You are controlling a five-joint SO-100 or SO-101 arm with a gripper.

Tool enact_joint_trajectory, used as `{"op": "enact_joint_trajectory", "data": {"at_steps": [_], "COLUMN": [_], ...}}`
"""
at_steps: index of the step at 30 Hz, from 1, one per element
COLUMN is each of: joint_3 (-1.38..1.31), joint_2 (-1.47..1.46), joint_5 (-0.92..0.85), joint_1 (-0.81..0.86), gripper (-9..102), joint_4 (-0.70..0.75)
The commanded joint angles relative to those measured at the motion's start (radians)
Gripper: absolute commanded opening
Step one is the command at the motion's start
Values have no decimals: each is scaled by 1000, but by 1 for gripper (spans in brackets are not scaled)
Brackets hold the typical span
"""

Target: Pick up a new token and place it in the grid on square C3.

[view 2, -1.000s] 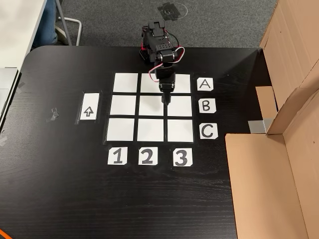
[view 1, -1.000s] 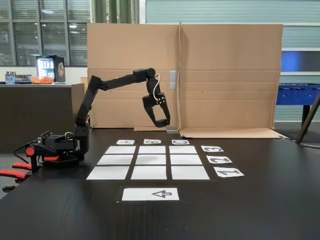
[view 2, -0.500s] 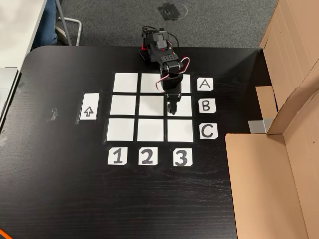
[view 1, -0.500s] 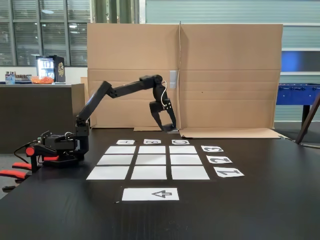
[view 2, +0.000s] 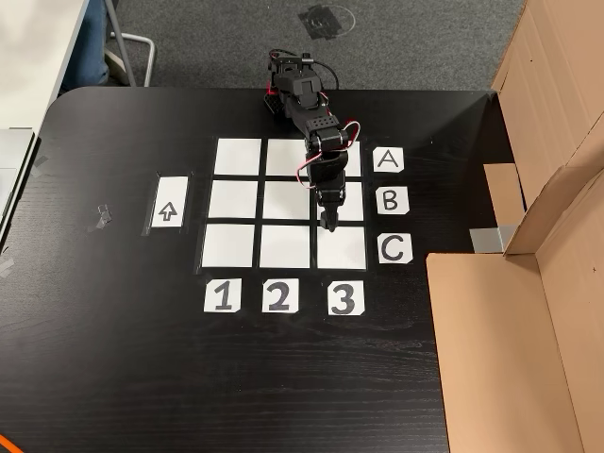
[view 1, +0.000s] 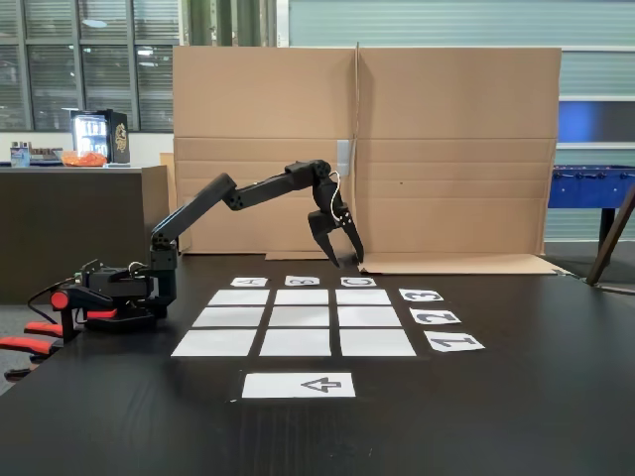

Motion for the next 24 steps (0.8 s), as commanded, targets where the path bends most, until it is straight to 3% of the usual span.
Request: {"op": "enact_joint_trajectory", "data": {"at_steps": [1,24], "joint_3": [-66,-184], "joint_2": [-8,-161], "joint_5": [9,9], "joint_1": [2,-55], "gripper": [-1,-1], "joint_4": [-21,-98]}}
